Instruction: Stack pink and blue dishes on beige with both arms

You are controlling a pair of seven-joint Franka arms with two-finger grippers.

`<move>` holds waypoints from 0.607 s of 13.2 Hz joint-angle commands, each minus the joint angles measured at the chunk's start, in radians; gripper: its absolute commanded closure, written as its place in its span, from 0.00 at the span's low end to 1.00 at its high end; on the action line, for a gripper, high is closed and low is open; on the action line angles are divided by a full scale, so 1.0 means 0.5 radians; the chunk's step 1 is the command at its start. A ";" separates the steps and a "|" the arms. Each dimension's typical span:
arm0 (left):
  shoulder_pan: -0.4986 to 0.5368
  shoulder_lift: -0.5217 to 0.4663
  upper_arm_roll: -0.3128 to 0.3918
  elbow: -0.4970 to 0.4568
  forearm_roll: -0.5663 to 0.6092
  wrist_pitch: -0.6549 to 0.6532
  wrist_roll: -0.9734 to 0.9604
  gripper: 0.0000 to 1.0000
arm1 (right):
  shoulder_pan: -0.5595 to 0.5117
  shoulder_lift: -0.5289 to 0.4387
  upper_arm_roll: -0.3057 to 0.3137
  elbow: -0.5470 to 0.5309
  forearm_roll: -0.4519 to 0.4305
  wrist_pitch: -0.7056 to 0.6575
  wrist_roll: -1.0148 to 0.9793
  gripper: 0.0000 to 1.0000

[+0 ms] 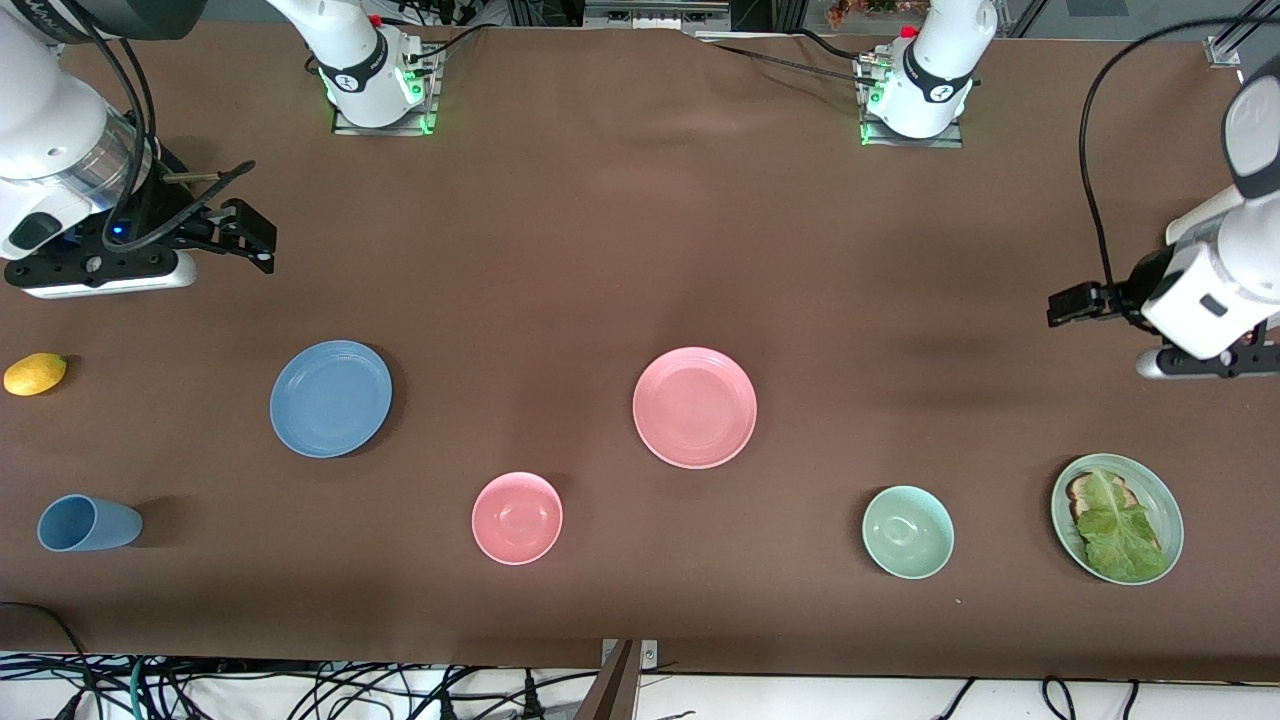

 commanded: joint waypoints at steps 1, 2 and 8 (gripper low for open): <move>-0.083 -0.165 0.051 -0.102 -0.036 0.008 0.025 0.00 | -0.010 -0.011 -0.088 -0.008 0.008 0.007 -0.115 0.00; -0.092 -0.189 0.076 -0.099 -0.036 -0.028 0.028 0.00 | -0.013 -0.005 -0.106 -0.005 0.026 0.013 -0.161 0.00; -0.236 -0.309 0.165 -0.099 -0.036 -0.050 0.043 0.00 | -0.019 0.023 -0.149 -0.005 0.023 0.062 -0.161 0.00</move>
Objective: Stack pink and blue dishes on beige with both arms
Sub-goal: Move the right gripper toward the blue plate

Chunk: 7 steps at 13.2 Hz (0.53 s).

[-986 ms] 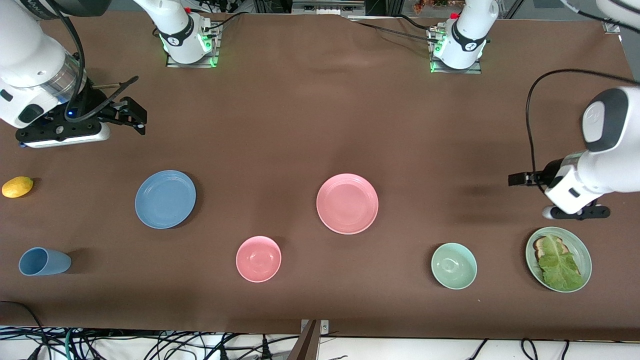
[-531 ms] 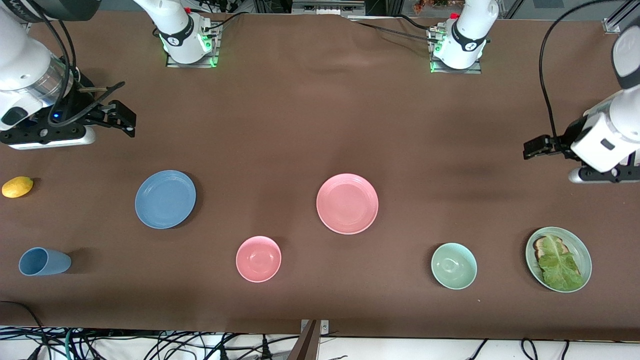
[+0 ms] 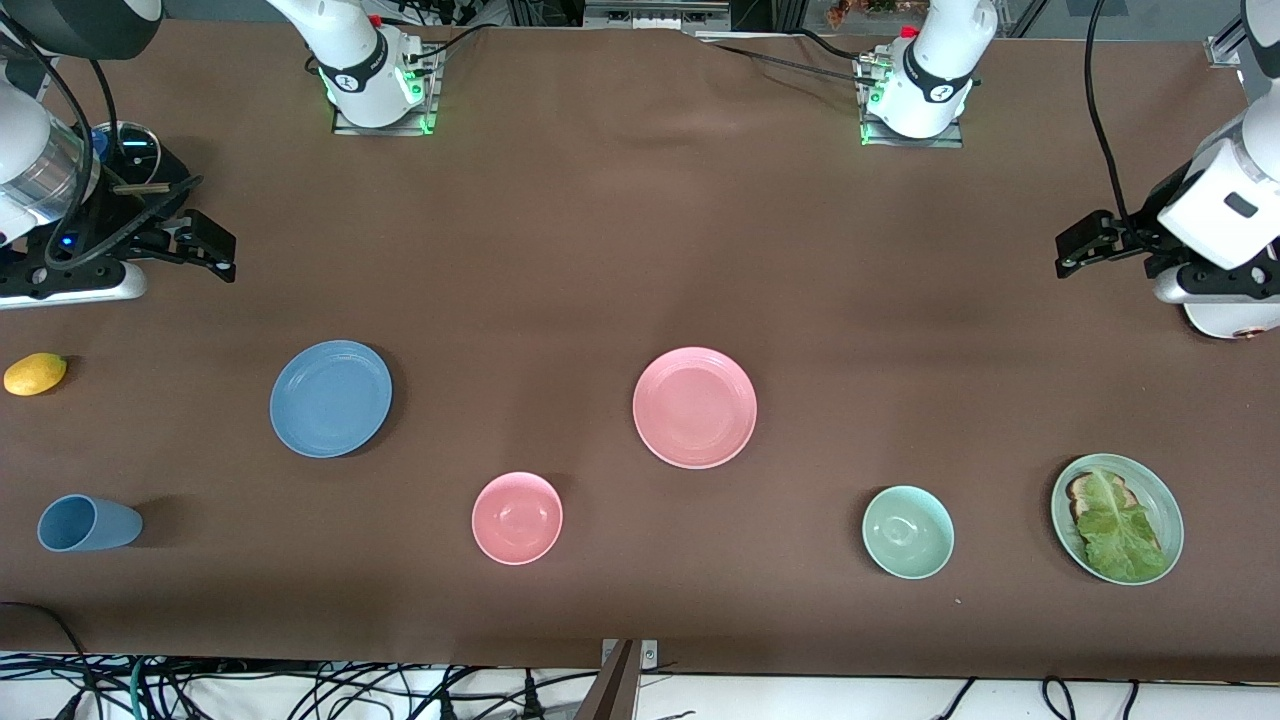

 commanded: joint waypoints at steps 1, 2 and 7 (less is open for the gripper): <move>-0.081 -0.073 0.068 -0.058 -0.034 0.004 0.046 0.00 | -0.014 0.015 -0.048 -0.008 0.015 0.084 -0.033 0.00; -0.084 -0.095 0.071 -0.061 -0.034 0.004 0.046 0.00 | -0.014 0.030 -0.052 -0.008 0.005 0.118 -0.033 0.00; -0.097 -0.126 0.080 -0.064 -0.049 -0.085 0.046 0.00 | -0.011 0.113 -0.052 -0.011 -0.096 0.262 0.194 0.00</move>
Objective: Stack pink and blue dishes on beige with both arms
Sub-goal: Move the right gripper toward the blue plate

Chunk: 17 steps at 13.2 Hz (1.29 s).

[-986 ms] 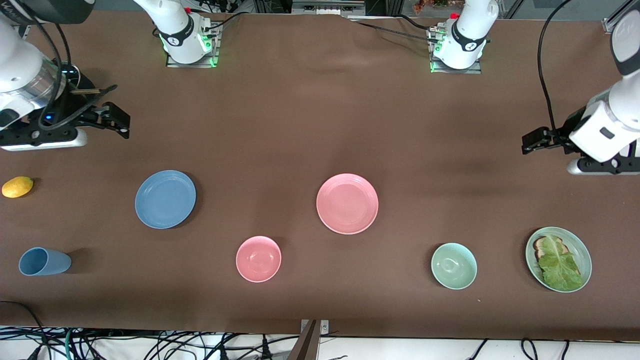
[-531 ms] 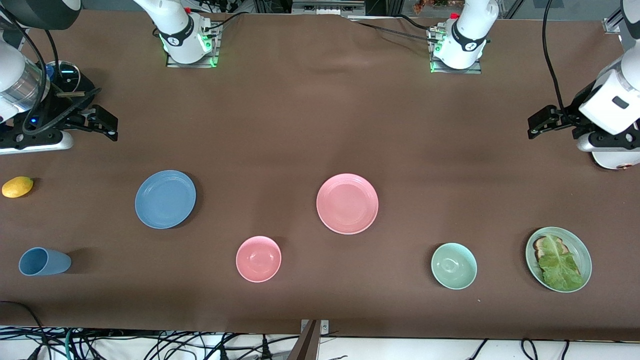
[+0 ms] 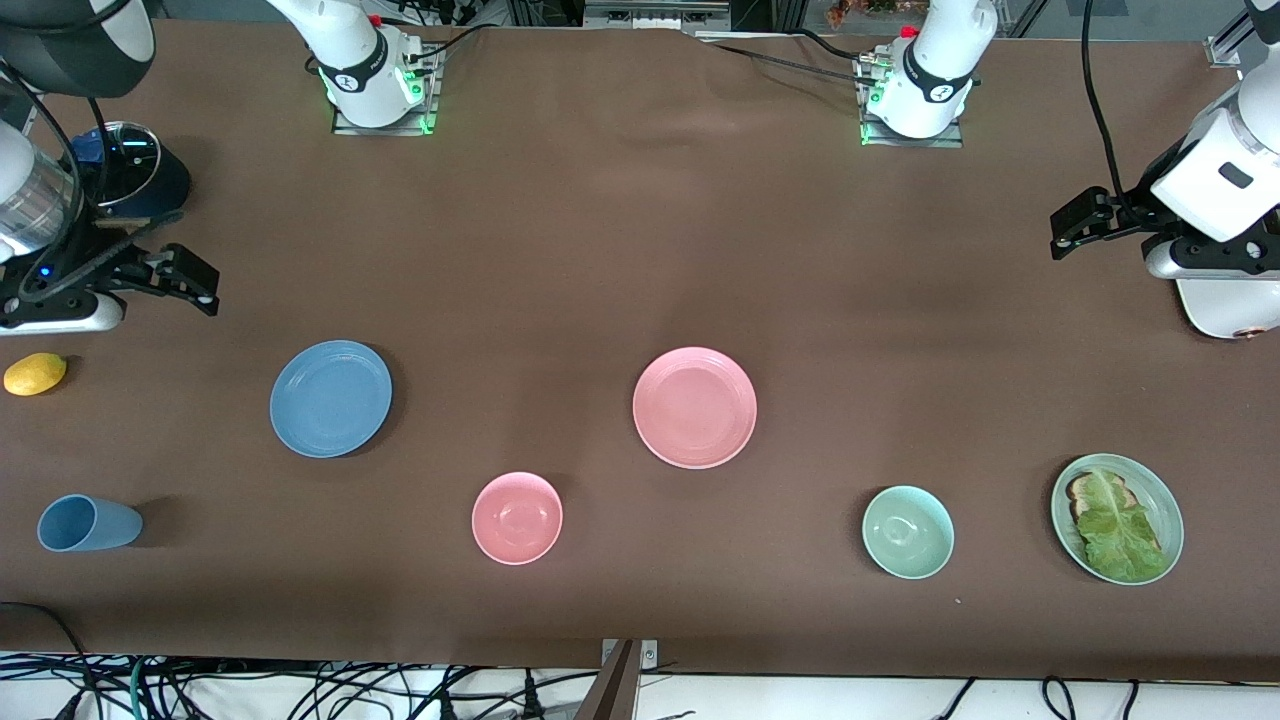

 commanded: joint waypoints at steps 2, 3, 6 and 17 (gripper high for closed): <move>-0.028 -0.065 0.042 -0.060 -0.046 -0.026 0.045 0.00 | 0.005 0.011 0.009 -0.005 -0.046 0.021 0.099 0.00; -0.025 -0.050 0.045 -0.069 -0.046 -0.014 0.048 0.00 | 0.002 0.011 0.009 -0.008 -0.043 0.015 0.096 0.00; -0.019 -0.050 0.049 -0.118 -0.043 0.038 0.045 0.00 | -0.001 -0.029 0.006 -0.005 -0.009 -0.043 0.068 0.00; 0.051 -0.016 0.042 -0.103 -0.104 0.167 0.060 0.00 | 0.005 -0.179 0.168 0.059 0.080 -0.221 0.089 0.00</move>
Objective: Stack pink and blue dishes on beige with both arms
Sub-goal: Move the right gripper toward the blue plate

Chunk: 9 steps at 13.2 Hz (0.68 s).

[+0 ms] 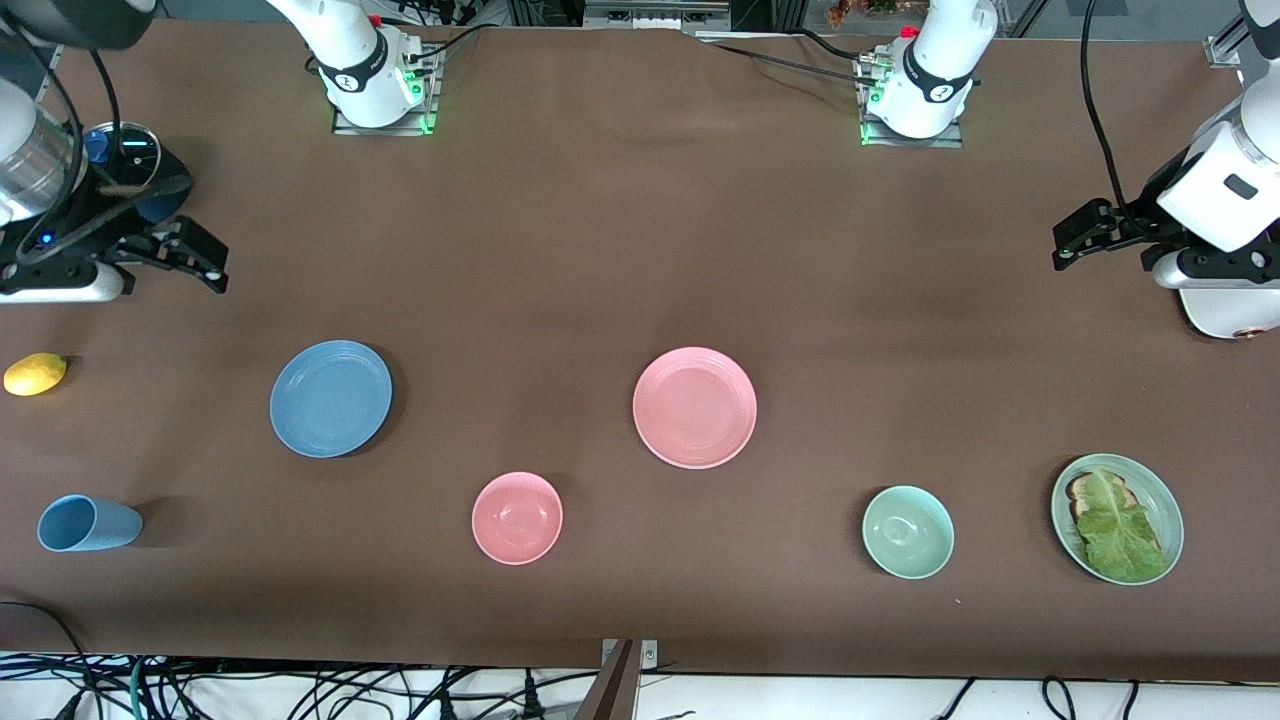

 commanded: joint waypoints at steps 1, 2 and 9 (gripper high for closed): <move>0.038 -0.011 0.005 0.011 -0.060 0.017 0.054 0.00 | -0.012 -0.018 0.044 0.023 0.026 -0.060 0.022 0.00; 0.038 -0.011 0.005 0.017 -0.060 0.011 0.045 0.00 | -0.012 -0.002 0.041 0.010 0.030 -0.054 0.021 0.00; 0.069 -0.011 0.005 0.033 -0.115 -0.017 0.039 0.00 | -0.021 0.025 -0.026 0.004 0.033 -0.057 0.000 0.00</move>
